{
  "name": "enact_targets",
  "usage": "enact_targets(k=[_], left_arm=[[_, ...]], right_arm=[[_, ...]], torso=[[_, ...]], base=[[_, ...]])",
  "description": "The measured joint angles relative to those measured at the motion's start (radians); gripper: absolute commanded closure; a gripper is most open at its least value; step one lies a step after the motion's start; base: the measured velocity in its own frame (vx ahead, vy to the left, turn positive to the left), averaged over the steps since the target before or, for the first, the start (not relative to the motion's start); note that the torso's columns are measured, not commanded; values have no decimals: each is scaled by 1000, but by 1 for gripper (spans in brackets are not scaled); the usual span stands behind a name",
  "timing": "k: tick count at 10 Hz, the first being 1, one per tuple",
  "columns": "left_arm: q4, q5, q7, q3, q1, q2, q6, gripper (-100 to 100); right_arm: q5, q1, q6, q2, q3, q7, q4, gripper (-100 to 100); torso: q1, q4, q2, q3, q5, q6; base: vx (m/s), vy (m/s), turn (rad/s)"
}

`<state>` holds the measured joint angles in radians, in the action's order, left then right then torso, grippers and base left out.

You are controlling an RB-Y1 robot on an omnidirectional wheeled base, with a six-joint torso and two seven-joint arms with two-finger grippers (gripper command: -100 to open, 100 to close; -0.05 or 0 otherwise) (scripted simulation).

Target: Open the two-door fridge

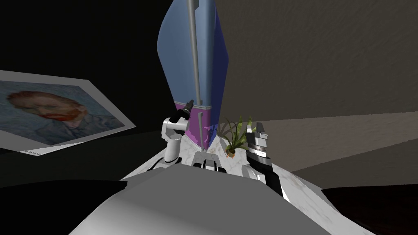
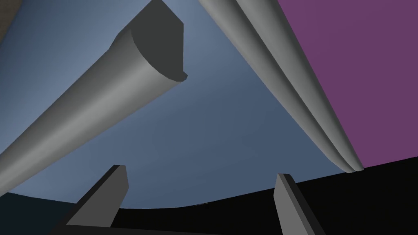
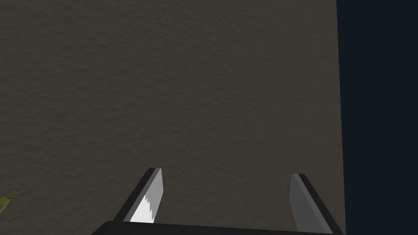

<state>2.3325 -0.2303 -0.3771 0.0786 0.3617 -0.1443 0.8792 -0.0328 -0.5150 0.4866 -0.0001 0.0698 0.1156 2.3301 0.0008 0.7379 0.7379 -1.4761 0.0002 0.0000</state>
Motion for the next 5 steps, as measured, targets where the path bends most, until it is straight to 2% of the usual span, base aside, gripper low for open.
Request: enact_targets(k=[5], left_arm=[[-16,-34,-26,11,81,18,127,-100]], right_arm=[[0,0,0,0,0,0,0,0]], torso=[[-1,0,0,0,0,0]], base=[[19,-73,35]])
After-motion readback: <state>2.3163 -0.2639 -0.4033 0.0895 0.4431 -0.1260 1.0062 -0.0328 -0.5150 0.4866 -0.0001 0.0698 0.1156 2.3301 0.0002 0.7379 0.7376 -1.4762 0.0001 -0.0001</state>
